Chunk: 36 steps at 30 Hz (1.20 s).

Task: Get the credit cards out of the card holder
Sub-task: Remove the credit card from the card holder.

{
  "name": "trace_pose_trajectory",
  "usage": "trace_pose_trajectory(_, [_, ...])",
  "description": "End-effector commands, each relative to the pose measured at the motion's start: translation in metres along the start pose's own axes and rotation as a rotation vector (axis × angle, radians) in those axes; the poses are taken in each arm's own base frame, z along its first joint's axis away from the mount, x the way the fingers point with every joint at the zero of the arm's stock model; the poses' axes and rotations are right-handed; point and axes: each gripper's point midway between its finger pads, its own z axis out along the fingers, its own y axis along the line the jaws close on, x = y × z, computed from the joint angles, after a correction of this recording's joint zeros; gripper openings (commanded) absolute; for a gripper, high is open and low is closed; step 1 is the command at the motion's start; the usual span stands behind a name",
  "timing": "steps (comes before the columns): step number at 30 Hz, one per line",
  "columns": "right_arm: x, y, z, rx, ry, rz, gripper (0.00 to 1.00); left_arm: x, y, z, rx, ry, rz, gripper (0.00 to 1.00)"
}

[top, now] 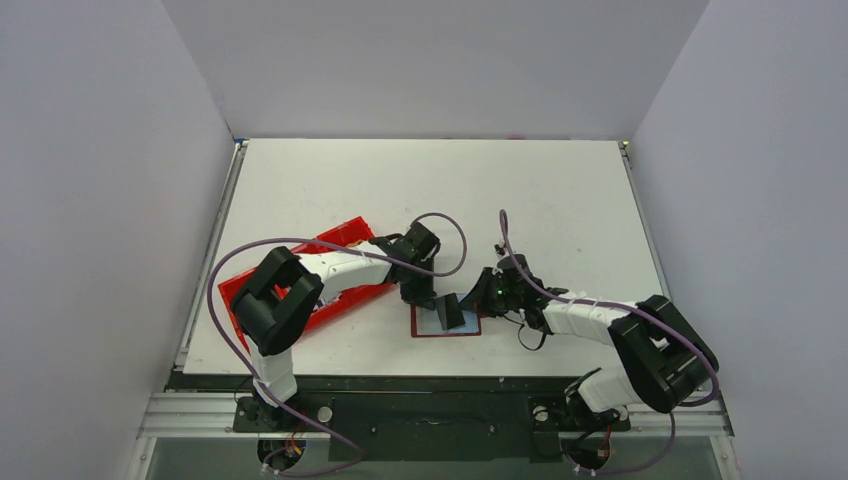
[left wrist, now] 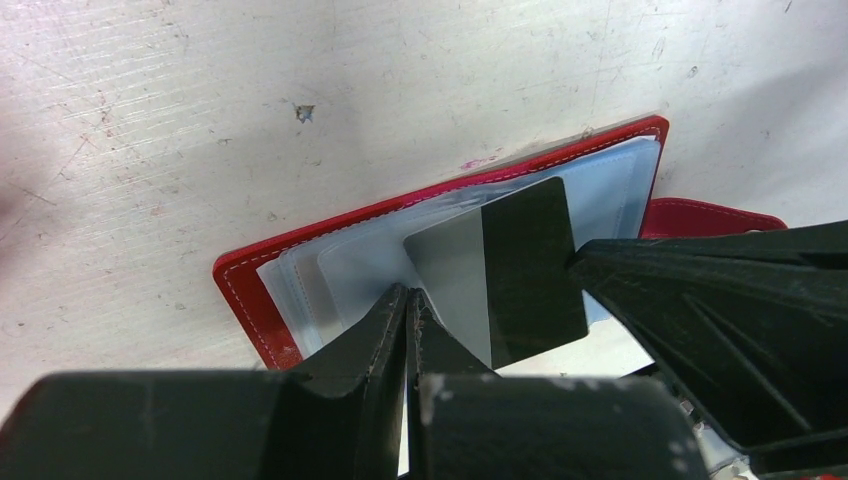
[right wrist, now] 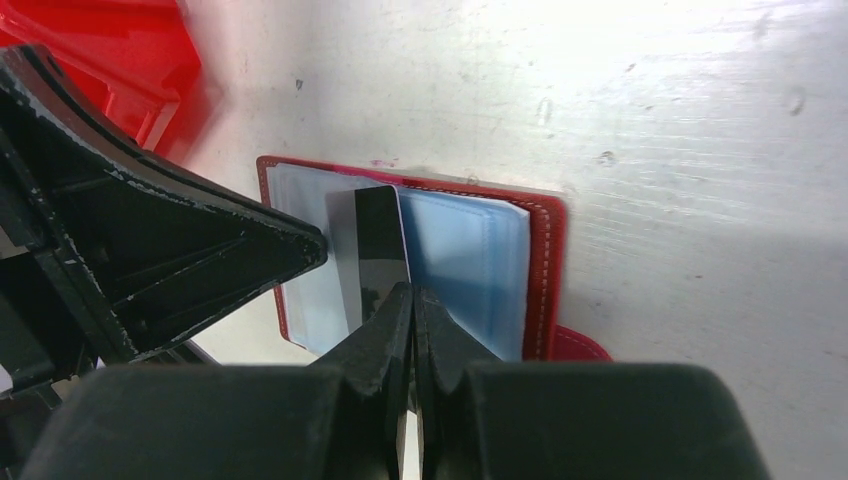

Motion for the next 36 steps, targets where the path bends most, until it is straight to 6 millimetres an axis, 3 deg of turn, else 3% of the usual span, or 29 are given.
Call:
trace_pose_trajectory(1, [-0.013,0.002,-0.007,-0.029,-0.044,0.000,0.00,0.012,0.027,0.017,-0.095,0.020,-0.009,0.00])
trace_pose_trajectory(24, [-0.017,0.005,-0.017,-0.059,-0.038,-0.001,0.00,0.004,0.021,0.014,-0.081,0.005,0.002,0.00])
trace_pose_trajectory(28, [-0.013,0.004,-0.012,-0.065,-0.016,-0.005,0.19,0.005,0.021,0.015,-0.081,0.009,0.001,0.00])
trace_pose_trajectory(36, [-0.012,0.002,-0.005,-0.058,-0.011,-0.009,0.24,0.006,0.022,0.017,-0.083,0.014,0.003,0.00])
